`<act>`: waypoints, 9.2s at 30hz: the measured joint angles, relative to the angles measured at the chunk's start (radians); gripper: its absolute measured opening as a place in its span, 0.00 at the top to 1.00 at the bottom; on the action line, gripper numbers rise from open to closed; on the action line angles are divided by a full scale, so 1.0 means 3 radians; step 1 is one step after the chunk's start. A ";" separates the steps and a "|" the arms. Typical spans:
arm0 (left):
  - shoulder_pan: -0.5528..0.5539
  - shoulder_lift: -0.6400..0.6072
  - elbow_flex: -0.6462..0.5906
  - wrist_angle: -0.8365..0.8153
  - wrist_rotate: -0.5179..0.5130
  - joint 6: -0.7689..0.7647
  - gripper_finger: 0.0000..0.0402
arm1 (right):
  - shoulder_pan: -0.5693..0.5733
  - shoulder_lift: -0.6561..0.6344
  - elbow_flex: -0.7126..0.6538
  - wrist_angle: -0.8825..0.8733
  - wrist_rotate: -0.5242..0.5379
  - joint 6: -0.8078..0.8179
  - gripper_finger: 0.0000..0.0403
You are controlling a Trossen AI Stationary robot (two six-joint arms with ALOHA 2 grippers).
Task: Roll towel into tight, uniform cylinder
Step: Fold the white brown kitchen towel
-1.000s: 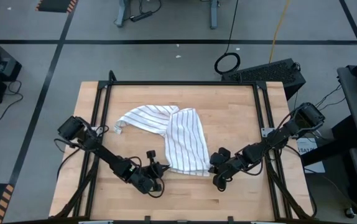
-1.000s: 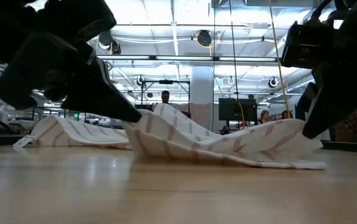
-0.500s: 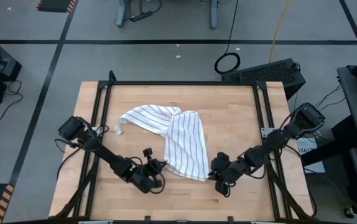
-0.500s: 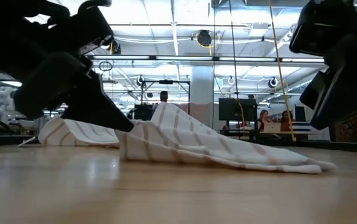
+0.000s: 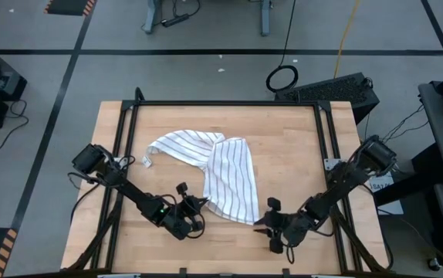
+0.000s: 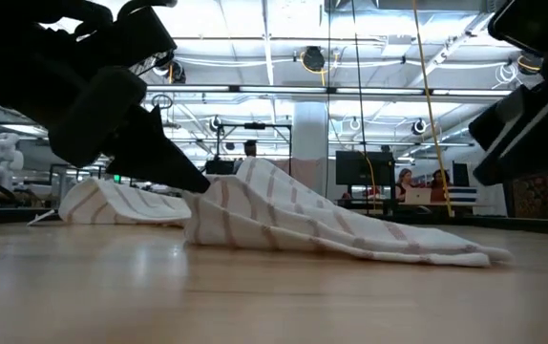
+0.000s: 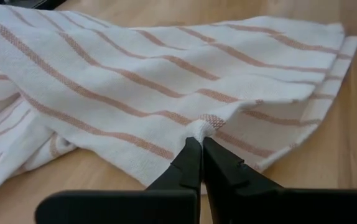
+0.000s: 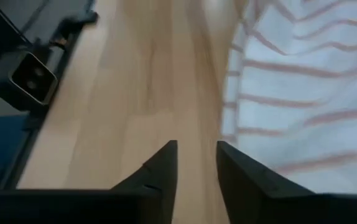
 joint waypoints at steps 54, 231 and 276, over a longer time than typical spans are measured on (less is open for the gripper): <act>-0.0543 0.0000 0.0000 -0.0246 -0.0717 -0.0691 0.82 | -0.0106 0.0475 -0.0010 0.0301 -0.0048 0.0139 1.00; -0.0103 -0.0106 0.0493 -0.1449 0.1124 0.0959 0.99 | -0.0210 0.0239 -0.0006 0.0184 -0.0169 -0.0376 1.00; -0.0176 -0.0105 0.0493 -0.1343 0.0900 0.0957 0.99 | -0.0160 0.0609 0.0008 0.0424 0.0006 -0.0454 1.00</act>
